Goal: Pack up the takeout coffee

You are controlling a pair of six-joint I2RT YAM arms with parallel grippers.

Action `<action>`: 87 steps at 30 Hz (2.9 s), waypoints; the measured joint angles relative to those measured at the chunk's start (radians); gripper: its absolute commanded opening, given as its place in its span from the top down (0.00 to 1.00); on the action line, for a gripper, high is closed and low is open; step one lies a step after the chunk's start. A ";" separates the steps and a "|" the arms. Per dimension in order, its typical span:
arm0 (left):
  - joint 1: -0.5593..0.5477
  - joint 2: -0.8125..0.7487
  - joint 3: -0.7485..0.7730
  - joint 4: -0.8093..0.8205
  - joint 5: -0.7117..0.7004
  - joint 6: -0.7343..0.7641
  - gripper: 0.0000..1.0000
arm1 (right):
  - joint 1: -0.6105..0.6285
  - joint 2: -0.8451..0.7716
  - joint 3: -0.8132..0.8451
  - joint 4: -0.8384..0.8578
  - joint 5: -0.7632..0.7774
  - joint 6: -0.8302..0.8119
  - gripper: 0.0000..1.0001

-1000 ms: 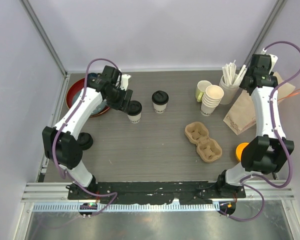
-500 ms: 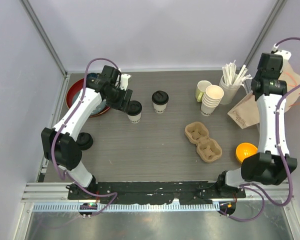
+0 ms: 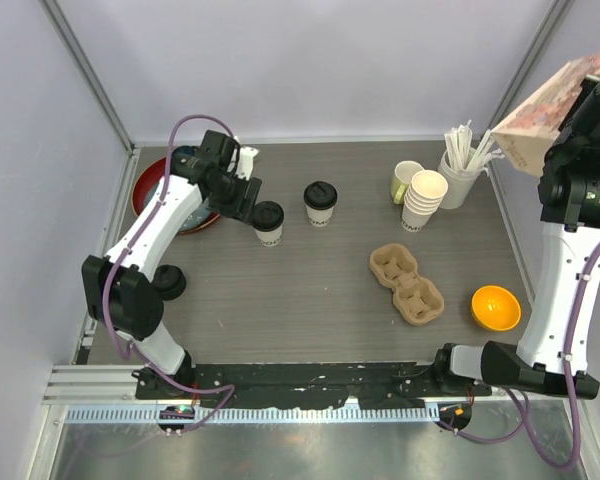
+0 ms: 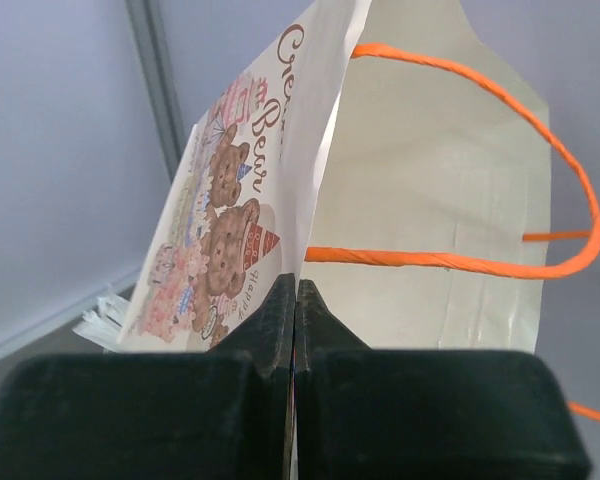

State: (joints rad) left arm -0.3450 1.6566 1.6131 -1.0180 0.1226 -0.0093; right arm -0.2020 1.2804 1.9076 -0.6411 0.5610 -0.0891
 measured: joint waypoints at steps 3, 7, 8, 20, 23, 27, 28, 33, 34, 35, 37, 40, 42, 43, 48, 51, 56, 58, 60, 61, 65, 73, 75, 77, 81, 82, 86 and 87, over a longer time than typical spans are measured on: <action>0.024 0.000 0.001 -0.001 -0.014 0.012 0.38 | 0.019 0.020 0.080 0.045 -0.089 -0.026 0.99; 0.080 -0.006 0.002 -0.003 -0.026 0.018 0.38 | 0.207 0.056 0.133 0.142 -0.095 -0.143 0.99; 0.099 -0.010 0.002 -0.004 -0.028 0.018 0.38 | 0.291 0.075 0.138 0.169 -0.088 -0.196 0.99; 0.383 -0.109 -0.003 -0.003 0.009 0.018 0.32 | 0.918 0.299 0.090 0.197 -0.293 -0.530 0.99; 0.454 -0.131 -0.010 -0.003 0.022 0.018 0.32 | 1.000 0.284 0.041 0.197 -0.394 -0.557 0.99; 0.493 -0.139 -0.013 -0.004 0.040 0.018 0.32 | 1.045 0.220 -0.027 0.165 -0.590 -0.591 0.99; 0.499 -0.139 -0.013 -0.004 0.045 0.018 0.32 | 1.050 0.198 -0.045 0.153 -0.634 -0.598 0.99; 0.522 -0.139 -0.013 -0.004 0.059 0.018 0.31 | 1.086 0.039 -0.209 0.147 -0.870 -0.634 0.99; 0.528 -0.139 -0.013 -0.004 0.061 0.018 0.31 | 1.099 0.004 -0.256 0.153 -0.916 -0.642 0.99; 0.531 -0.139 -0.013 -0.004 0.062 0.018 0.30 | 1.110 -0.021 -0.297 0.158 -0.955 -0.647 0.99; 0.536 -0.139 -0.013 -0.005 0.066 0.018 0.29 | 1.139 -0.050 -0.364 0.166 -1.005 -0.658 0.99; 0.536 -0.139 -0.013 -0.008 0.076 0.018 0.29 | 1.198 -0.041 -0.441 0.172 -1.028 -0.689 0.99; 0.536 -0.139 -0.013 -0.011 0.082 0.018 0.28 | 1.229 -0.006 -0.471 0.171 -1.039 -0.700 0.99; 0.536 -0.139 -0.013 -0.012 0.084 0.019 0.28 | 1.240 0.015 -0.480 0.169 -1.046 -0.702 0.99; 0.536 -0.139 -0.013 -0.013 0.089 0.023 0.28 | 1.263 0.070 -0.567 0.195 -1.041 -0.700 0.99; 0.536 -0.139 -0.013 -0.013 0.091 0.023 0.28 | 1.274 0.072 -0.645 0.240 -1.000 -0.686 0.99; 0.536 -0.139 -0.013 -0.013 0.108 0.023 0.28 | 1.289 0.072 -0.735 0.351 -0.930 -0.667 0.99; 0.536 -0.139 -0.013 -0.013 0.115 0.023 0.28 | 1.294 0.070 -0.743 0.366 -0.905 -0.665 0.99; 0.536 -0.139 -0.013 -0.015 0.124 0.023 0.28 | 1.300 0.070 -0.746 0.372 -0.880 -0.665 0.99; 0.536 -0.140 -0.013 -0.017 0.129 0.023 0.28 | 1.304 0.070 -0.746 0.372 -0.868 -0.668 0.99; 0.536 -0.142 -0.013 -0.028 0.153 0.024 0.28 | 1.333 0.070 -0.744 0.370 -0.831 -0.695 0.99; 0.536 -0.154 -0.013 -0.035 0.171 0.037 0.28 | 1.371 0.070 -0.715 0.364 -0.752 -0.751 0.99; 0.536 -0.157 -0.013 -0.035 0.175 0.040 0.28 | 1.378 0.070 -0.709 0.364 -0.723 -0.766 0.99; 0.536 -0.157 -0.013 -0.035 0.177 0.041 0.28 | 1.382 0.070 -0.703 0.364 -0.707 -0.778 0.99; 0.536 -0.157 -0.013 -0.037 0.182 0.043 0.28 | 1.391 0.070 -0.696 0.369 -0.681 -0.798 0.99; 0.536 -0.157 -0.013 -0.039 0.184 0.044 0.28 | 1.393 0.070 -0.696 0.372 -0.674 -0.800 0.99; 0.536 -0.158 -0.013 -0.039 0.185 0.045 0.28 | 1.405 0.070 -0.696 0.380 -0.643 -0.808 0.99; 0.536 -0.158 -0.013 -0.039 0.186 0.044 0.28 | 1.407 0.070 -0.696 0.386 -0.636 -0.810 0.99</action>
State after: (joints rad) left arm 0.1913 1.4990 1.6001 -1.0573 0.3088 0.0349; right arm 1.2053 1.3506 1.2114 -0.2550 -0.0753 -0.8993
